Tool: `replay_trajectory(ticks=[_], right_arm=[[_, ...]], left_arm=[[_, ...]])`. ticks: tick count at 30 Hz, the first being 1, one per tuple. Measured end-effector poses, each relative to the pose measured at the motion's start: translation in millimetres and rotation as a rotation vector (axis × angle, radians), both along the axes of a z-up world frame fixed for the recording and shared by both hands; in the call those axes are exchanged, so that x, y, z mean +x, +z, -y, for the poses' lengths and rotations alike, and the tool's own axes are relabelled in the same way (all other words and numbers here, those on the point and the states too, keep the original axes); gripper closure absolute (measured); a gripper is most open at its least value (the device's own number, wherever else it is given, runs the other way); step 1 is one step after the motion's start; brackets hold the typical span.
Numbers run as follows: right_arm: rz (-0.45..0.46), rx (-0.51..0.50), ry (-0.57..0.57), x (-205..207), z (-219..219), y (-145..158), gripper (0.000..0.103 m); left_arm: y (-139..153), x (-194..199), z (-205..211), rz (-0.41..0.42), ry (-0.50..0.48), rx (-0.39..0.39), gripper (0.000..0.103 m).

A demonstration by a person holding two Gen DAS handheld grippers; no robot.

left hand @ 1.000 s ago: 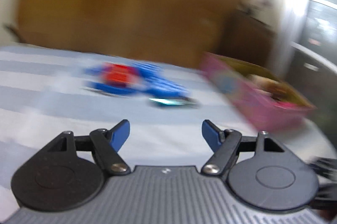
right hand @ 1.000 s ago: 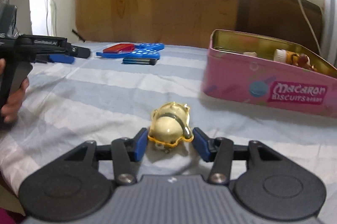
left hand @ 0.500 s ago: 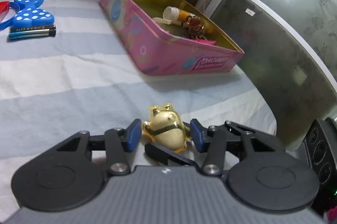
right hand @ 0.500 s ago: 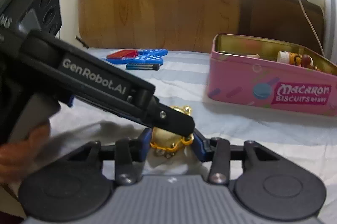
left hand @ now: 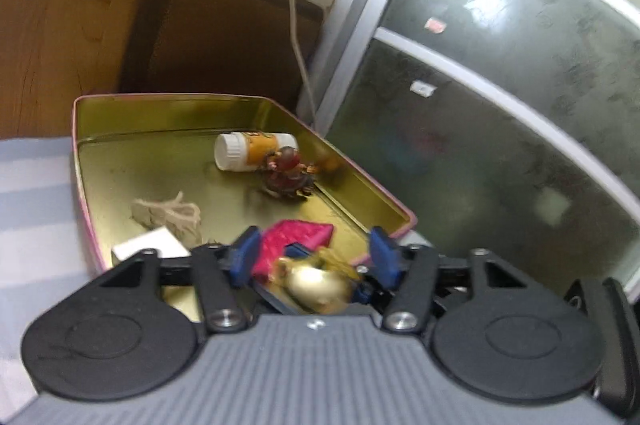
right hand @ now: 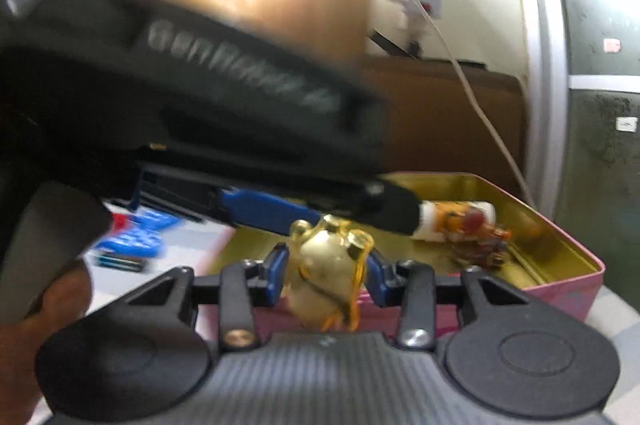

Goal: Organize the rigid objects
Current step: 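Carry the gold bell toy into the pink tin and open the right tool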

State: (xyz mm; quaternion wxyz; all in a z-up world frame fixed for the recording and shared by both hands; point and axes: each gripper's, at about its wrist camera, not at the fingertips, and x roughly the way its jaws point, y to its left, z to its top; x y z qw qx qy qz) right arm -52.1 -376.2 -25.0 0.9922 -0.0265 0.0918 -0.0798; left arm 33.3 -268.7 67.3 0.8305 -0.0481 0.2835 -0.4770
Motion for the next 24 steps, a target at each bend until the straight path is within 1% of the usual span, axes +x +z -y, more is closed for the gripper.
replay_trajectory(ticks=[1,2,4,6,8,11,14,16,19,22,24], right_arm=[[0.002,0.006,-0.027,4,4,-1,0.063],[0.006,0.025,-0.034,4,8,-3,0.061],[0.026,0.085,-0.028,-6,13,-6,0.058],[0.056,0.116,-0.02,-21,14,-12,0.055],[0.082,0.149,-0.012,-40,11,-15,0.046],[0.102,0.215,0.017,-54,8,-20,0.045],[0.068,0.265,0.042,-55,5,-26,0.044],[0.059,0.242,0.03,-55,-1,-26,0.044],[0.056,0.232,0.019,-65,-4,-25,0.044],[0.051,0.205,-0.05,-82,3,-27,0.043],[0.01,0.203,-0.08,-90,12,-31,0.04]], left_arm=[[-2,1,3,0.011,0.026,0.015,0.031],[-2,2,0,0.015,0.042,0.021,0.031],[-1,1,-15,0.012,0.048,-0.017,0.031],[2,0,-37,0.035,0.078,-0.045,0.027],[1,0,-62,0.058,0.128,-0.062,0.025],[-4,4,-94,0.045,0.196,-0.075,0.025],[-19,4,-126,0.021,0.249,-0.073,0.025],[-31,2,-145,0.008,0.279,-0.057,0.025],[-48,3,-166,-0.031,0.325,-0.038,0.025],[-62,2,-176,-0.095,0.315,-0.046,0.025],[-68,0,-174,-0.109,0.292,-0.047,0.025]])
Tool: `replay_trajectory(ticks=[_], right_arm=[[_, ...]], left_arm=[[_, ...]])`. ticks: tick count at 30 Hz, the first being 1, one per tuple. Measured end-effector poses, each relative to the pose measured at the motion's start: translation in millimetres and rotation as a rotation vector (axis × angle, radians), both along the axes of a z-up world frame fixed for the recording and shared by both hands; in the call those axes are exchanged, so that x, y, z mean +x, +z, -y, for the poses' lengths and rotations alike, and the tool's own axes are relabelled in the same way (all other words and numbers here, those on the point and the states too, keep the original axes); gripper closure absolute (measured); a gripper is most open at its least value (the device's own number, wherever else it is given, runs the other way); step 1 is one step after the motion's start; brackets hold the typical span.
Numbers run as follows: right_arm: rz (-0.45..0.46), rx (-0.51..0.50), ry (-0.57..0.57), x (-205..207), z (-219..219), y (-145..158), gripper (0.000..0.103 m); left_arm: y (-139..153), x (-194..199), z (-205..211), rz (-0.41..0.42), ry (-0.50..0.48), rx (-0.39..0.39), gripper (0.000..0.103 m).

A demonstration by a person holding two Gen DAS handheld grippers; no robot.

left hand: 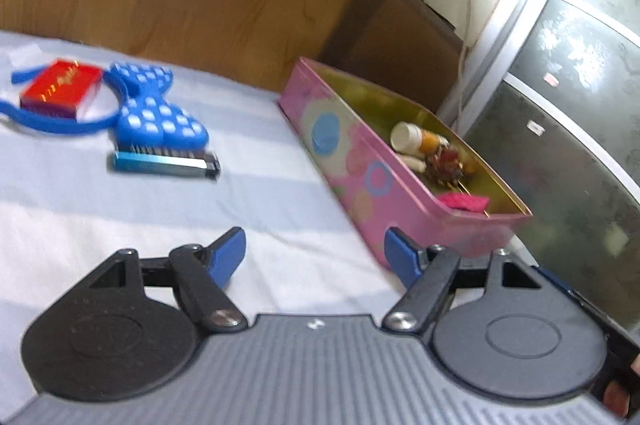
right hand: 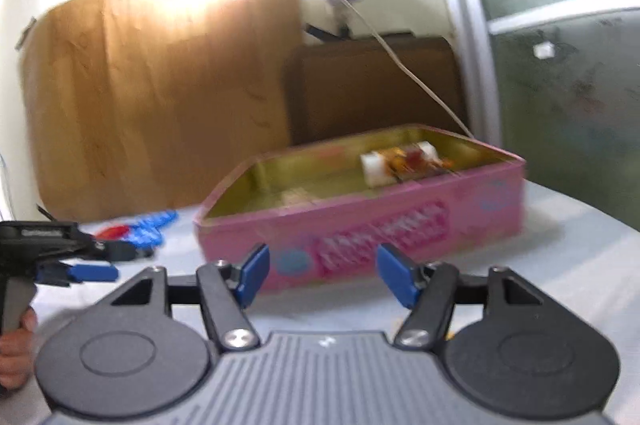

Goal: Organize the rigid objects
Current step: 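Carry the gold bell toy into the pink tin and open the right tool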

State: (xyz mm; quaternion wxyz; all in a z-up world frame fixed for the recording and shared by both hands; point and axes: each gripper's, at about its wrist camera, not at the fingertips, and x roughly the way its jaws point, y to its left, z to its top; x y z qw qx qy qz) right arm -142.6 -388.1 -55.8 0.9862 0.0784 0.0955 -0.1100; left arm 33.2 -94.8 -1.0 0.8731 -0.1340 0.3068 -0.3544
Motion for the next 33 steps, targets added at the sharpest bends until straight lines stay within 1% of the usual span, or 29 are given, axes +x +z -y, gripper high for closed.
replay_trajectory(ticks=[2,6,8,10,11,12,13,14,15,17,20,23,26,28,29,31,33], right_arm=[[-0.039,-0.022,-0.02,-12,3,-5,0.038],[-0.096,-0.105,-0.056,-30,1,-17,0.029],[-0.125,-0.155,-0.089,-34,1,-23,0.029],[-0.149,-0.159,-0.106,-31,6,-26,0.029],[-0.169,-0.148,-0.099,-26,9,-26,0.029],[-0.187,-0.136,-0.088,-21,11,-27,0.034],[-0.206,-0.127,-0.067,-18,11,-28,0.042],[-0.221,-0.133,-0.055,-14,9,-28,0.042],[-0.217,-0.145,-0.047,-13,6,-28,0.042],[-0.195,-0.133,0.0,-13,1,-26,0.042],[-0.135,-0.136,0.027,-10,-6,-16,0.042],[-0.059,-0.149,0.051,2,-9,5,0.042],[-0.002,-0.138,0.071,25,-4,28,0.042],[0.007,-0.117,0.074,47,4,37,0.042],[0.003,-0.105,0.073,59,8,40,0.042],[-0.014,-0.091,0.066,82,15,42,0.042],[-0.031,-0.1,0.038,104,18,41,0.042]], left_arm=[[-3,-2,6,0.007,-0.027,0.009,0.025],[-4,-10,11,0.053,-0.073,0.034,0.025],[-4,-12,13,0.064,-0.089,0.042,0.025],[-5,-13,13,0.073,-0.096,0.046,0.025],[-5,-13,14,0.076,-0.1,0.048,0.025],[-5,-14,15,0.079,-0.101,0.051,0.025],[-4,-15,16,0.082,-0.103,0.056,0.025],[-4,-16,18,0.081,-0.111,0.061,0.025],[-3,-17,20,0.076,-0.125,0.059,0.025],[2,-23,26,0.08,-0.171,0.049,0.025],[8,-34,37,0.118,-0.216,0.046,0.025],[7,-40,46,0.178,-0.21,0.073,0.025],[-2,-37,47,0.179,-0.184,0.098,0.025],[-7,-33,47,0.162,-0.159,0.108,0.025],[-7,-31,45,0.155,-0.157,0.097,0.025],[-7,-31,42,0.162,-0.144,0.076,0.025],[-7,-30,42,0.157,-0.137,0.077,0.025]])
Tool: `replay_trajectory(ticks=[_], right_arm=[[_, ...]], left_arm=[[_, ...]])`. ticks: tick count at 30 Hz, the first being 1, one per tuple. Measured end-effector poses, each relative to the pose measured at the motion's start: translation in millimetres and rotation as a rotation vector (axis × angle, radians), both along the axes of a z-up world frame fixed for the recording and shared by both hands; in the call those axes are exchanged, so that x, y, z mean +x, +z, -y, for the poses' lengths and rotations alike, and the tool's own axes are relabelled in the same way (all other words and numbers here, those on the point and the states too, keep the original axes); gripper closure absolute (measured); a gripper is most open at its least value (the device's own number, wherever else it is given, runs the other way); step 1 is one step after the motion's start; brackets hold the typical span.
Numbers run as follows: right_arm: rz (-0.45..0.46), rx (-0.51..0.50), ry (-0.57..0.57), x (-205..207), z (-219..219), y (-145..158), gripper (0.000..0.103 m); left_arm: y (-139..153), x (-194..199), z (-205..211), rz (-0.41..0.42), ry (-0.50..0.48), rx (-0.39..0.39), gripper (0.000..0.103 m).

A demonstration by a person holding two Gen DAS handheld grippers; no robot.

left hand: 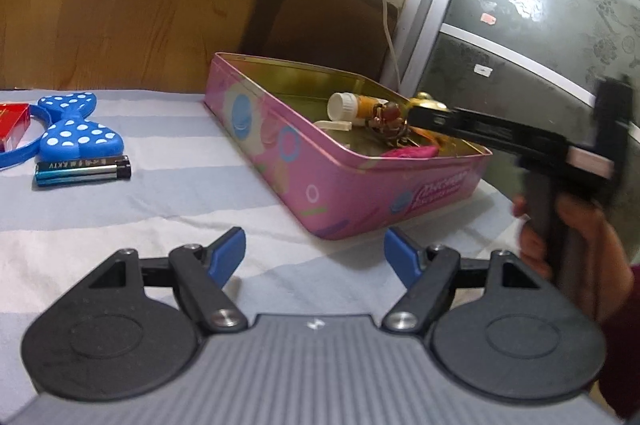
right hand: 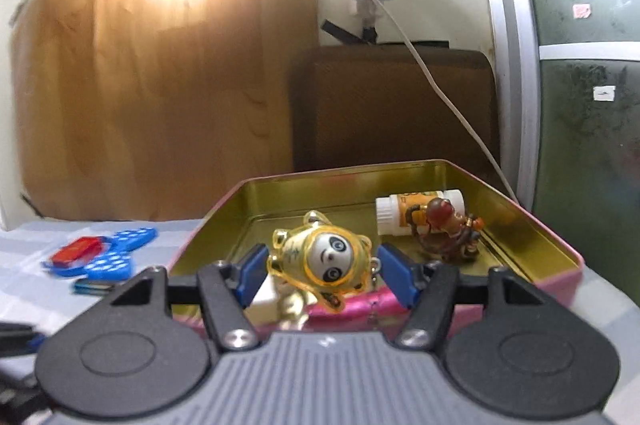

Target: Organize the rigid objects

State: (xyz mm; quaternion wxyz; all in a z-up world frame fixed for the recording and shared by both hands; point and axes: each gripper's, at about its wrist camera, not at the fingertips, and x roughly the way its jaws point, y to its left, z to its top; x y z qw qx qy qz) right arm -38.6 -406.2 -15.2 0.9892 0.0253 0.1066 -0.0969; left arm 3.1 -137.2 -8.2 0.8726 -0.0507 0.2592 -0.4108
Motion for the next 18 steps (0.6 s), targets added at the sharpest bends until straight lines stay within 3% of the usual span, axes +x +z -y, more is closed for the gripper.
replay_trajectory(ticks=[5,11,13,15,18], right_arm=[[-0.032,0.014,-0.056,24,3,-10,0.038],[0.069,0.085,0.017,-47,-27,-14,0.038],[0.101,0.086,0.027,-71,-43,-20,0.029],[0.163,0.075,0.039,-92,-60,-26,0.0],[0.27,0.074,0.038,-112,-84,-33,0.0]], left_arm=[[-2,3,0,-0.021,0.015,0.008,0.025],[-5,14,-3,-0.101,0.094,0.018,0.025],[-4,14,-7,-0.109,0.128,0.018,0.025],[-2,11,-11,-0.083,0.188,0.064,0.025],[2,7,-25,-0.057,0.283,0.11,0.024]])
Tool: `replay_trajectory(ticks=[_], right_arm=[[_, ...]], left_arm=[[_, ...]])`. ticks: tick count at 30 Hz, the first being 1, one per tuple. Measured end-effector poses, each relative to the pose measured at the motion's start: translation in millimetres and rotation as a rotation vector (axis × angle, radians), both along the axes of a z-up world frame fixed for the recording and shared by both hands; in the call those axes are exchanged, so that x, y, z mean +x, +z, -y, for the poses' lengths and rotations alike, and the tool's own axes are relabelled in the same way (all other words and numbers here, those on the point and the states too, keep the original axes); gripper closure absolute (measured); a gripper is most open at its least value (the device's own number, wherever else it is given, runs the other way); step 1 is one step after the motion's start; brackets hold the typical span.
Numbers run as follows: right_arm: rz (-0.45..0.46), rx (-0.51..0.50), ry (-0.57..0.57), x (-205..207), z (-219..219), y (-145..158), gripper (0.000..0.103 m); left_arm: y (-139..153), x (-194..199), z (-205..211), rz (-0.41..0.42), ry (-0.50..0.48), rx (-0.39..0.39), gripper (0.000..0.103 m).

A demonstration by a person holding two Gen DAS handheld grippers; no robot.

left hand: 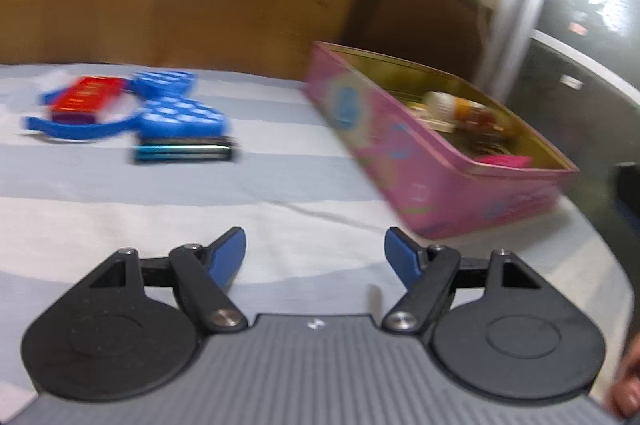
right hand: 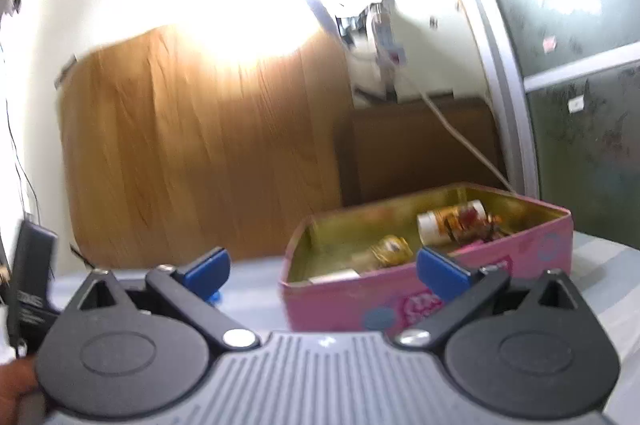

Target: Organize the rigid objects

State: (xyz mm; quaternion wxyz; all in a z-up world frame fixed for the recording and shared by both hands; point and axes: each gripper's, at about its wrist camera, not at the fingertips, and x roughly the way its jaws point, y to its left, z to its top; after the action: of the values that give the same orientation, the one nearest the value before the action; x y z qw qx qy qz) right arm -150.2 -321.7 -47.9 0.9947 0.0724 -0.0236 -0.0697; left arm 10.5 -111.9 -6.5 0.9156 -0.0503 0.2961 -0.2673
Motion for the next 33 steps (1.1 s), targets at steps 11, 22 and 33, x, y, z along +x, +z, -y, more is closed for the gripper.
replay_trajectory(ticks=[11,22,33], right_arm=[[-0.263,0.048,0.175,60,-71,-8,0.0],[-0.436,0.093,0.192,88,-78,-35,0.0],[-0.459,0.139,0.235,95,-74,-38,0.0]], left_arm=[[9,-4,-70,0.112,0.236,0.165,0.007],[2,4,-83,0.035,0.246,0.124,0.005],[-2,5,-92,-0.008,0.213,0.053,0.0]])
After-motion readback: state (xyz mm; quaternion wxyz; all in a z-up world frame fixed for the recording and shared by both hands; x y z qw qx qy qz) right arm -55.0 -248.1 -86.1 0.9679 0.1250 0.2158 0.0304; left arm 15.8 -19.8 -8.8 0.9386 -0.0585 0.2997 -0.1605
